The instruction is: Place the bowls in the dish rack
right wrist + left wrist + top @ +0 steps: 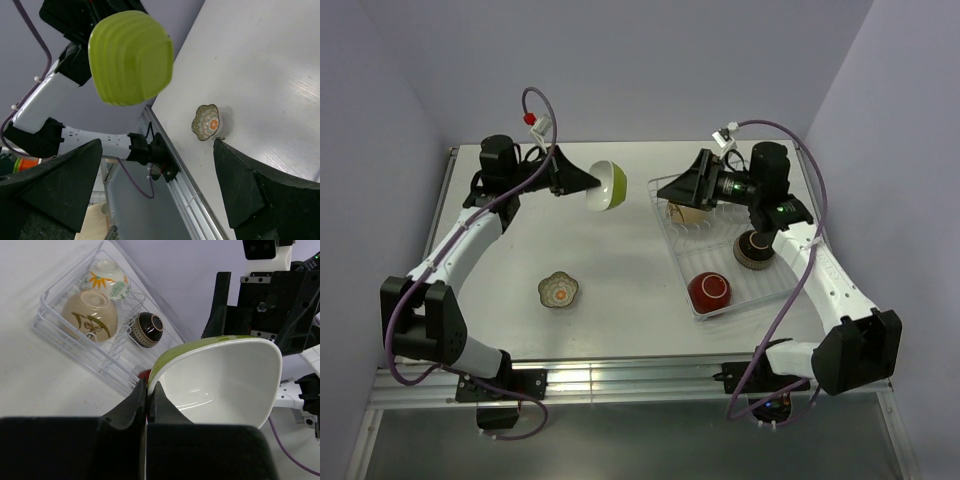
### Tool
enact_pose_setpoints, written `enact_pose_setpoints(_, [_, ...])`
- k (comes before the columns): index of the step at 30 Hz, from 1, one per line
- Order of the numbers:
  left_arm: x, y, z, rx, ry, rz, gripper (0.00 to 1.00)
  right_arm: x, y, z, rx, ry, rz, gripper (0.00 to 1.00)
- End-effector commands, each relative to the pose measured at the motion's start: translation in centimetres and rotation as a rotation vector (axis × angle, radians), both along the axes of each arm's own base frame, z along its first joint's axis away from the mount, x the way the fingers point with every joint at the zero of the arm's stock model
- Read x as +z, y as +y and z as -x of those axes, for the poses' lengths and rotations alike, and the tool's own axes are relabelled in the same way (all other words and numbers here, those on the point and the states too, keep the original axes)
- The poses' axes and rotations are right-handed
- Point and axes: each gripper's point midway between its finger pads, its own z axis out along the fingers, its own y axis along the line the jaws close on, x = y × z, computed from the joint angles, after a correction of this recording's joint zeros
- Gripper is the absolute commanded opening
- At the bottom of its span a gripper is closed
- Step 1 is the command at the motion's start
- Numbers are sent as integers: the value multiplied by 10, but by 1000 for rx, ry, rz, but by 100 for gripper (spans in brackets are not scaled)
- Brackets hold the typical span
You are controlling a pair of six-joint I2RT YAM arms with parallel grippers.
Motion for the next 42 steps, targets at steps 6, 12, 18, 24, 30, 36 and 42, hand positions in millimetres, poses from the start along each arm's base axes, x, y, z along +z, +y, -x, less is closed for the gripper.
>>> enact_pose_setpoints(6, [19, -22, 5, -32, 1, 68, 0, 31, 38, 14, 97, -77, -44, 99])
enact_pose_setpoints(12, [12, -27, 7, -41, 6, 46, 0, 40, 51, 11, 99, -88, -38, 100])
enact_pose_setpoints(18, [13, -31, 9, -51, -6, 31, 0, 41, 62, 8, 125, -71, -45, 100])
enact_pose_setpoints(24, [11, -31, 10, -52, -13, 19, 0, 39, 73, 15, 154, -69, -40, 100])
enact_pose_setpoints(30, [9, -32, 12, -60, -26, -1, 0, 38, 77, 16, 169, -65, -45, 91])
enact_pose_setpoints(36, [6, -34, 15, -61, -40, -22, 0, 42, 77, 18, 175, -85, -45, 73])
enact_pose_setpoints(42, [7, -34, 15, -54, -40, -27, 0, 39, 75, 22, 176, -97, -30, 51])
